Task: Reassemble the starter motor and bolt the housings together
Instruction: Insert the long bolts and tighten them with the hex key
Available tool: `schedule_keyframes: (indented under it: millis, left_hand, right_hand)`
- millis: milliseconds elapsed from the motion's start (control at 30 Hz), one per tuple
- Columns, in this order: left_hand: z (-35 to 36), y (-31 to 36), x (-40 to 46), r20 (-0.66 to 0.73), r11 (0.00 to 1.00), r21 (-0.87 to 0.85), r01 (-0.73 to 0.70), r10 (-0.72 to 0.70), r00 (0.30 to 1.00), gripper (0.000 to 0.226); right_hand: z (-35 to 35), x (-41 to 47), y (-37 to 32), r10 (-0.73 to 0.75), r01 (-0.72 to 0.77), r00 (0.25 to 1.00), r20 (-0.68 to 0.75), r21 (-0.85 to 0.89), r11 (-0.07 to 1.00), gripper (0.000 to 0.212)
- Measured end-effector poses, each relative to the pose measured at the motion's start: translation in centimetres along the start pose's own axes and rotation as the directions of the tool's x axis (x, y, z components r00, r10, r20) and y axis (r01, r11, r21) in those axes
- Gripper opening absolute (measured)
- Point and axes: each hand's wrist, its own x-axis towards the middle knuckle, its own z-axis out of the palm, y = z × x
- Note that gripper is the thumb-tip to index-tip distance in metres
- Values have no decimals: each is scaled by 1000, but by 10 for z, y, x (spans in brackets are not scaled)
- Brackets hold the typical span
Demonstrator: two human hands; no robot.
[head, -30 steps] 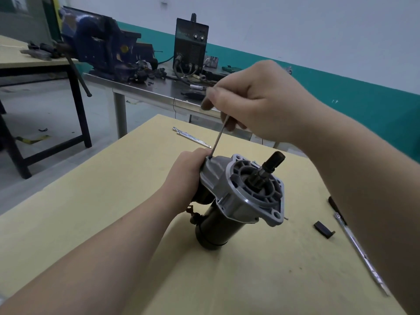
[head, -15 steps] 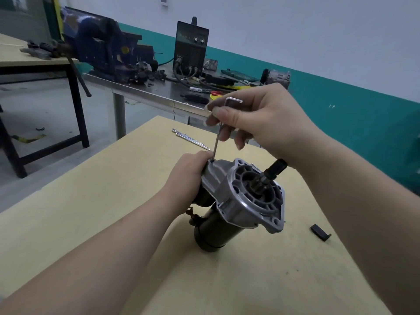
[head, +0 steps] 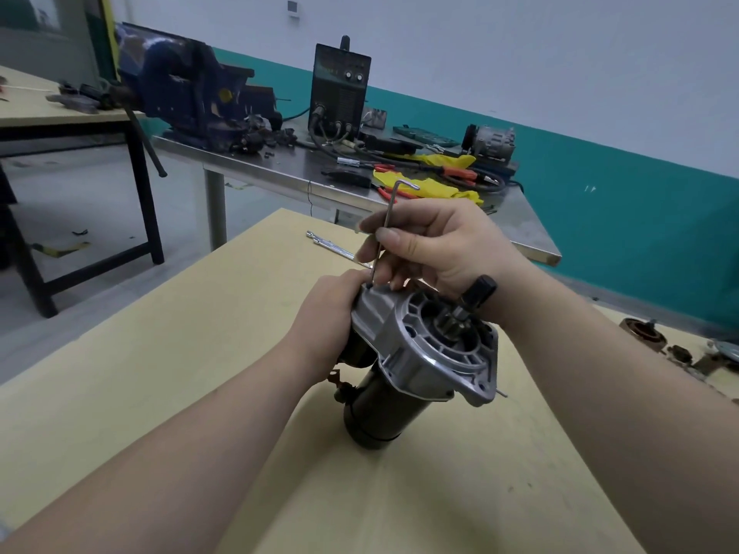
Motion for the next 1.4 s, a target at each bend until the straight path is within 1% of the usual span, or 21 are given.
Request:
schedule_keyframes:
  millis: [67,133,200,333,400,500,600,667,700,767,833,867,900,1000,1033,1067,1167,1200,1267,1333,1400]
  left_hand:
    - [1,-1,2,-13,1000,18,-3,3,1000,38]
    - [1,-1,3,-19,1000,24,-11,12,1000,46]
    - [-1,-2,3,-11,1000,10,-9,9,1000,54]
    - [-1,-3,3,7,984,155,-88,88,996,41]
    - [-1,0,1,19,982,161,-95,93,995,37]
    - [-1,-1,2,10,986,153,-64,63,998,41]
    - [-1,0,2,-31,996,91,-3,6,1000,39]
    - [0,0,3,-44,997,83,8,-4,999,45]
    - [0,-1,4,-50,995,98,9,-4,999,46]
    - [0,-3,4,-50,991,131,5,2,999,44]
    - [-1,-4,5,-46,991,137,1,5,999,42]
    - [-1,-4,6,-46,990,142,-3,9,999,41]
    - [-2,-4,6,-45,988,154,-8,15,999,40]
    - [-2,-4,6,-46,987,161,-15,23,999,40]
    - [-1,-3,5,-40,989,149,-9,15,999,40]
    - [-1,-2,4,-30,987,159,-22,27,999,39]
    - [-1,2,-1,35,960,249,-131,127,991,32]
    - [-1,4,-3,48,946,287,-150,142,989,27]
    - [-1,7,-6,46,946,292,-140,133,990,27]
    - [0,8,-6,5,984,174,-49,49,999,36]
    - [0,7,-3,-12,997,61,41,-40,999,34]
  right_hand:
    - [-1,2,0,-21,20,999,-26,-44,999,10]
    - [-1,4,1,-31,26,998,-62,-88,996,6]
    - [0,5,2,-44,37,996,-74,-97,995,11]
    - [2,3,2,-77,76,997,2,-95,993,22]
    - [1,2,1,-103,106,994,34,-146,983,25]
    - [2,3,-1,-133,138,990,38,-191,972,15]
    - [4,5,-3,-158,151,987,-19,-209,966,6]
    - [4,6,-2,-151,140,987,-50,-176,974,3]
    - [5,7,-2,-139,129,988,-60,-151,980,9]
    - [5,8,-2,-121,113,991,-56,-127,985,36]
    - [2,8,-4,-142,137,990,-25,-147,980,67]
    - [0,7,-5,-168,165,986,-5,-175,971,75]
    - [-1,7,-6,-197,195,980,13,-218,956,74]
    - [1,6,-8,-231,227,973,22,-305,925,48]
    - [2,6,-9,-230,227,973,26,-297,927,48]
    - [3,5,-9,-231,231,972,35,-285,930,54]
    - [5,5,-9,-253,262,965,71,-328,908,69]
    - [6,5,-9,-256,264,964,70,-356,896,69]
    - [6,5,-10,-242,246,968,59,-377,893,61]
    - [3,4,-18,-204,217,976,74,-353,910,44]
    - [-3,4,-33,-114,142,988,105,-324,935,32]
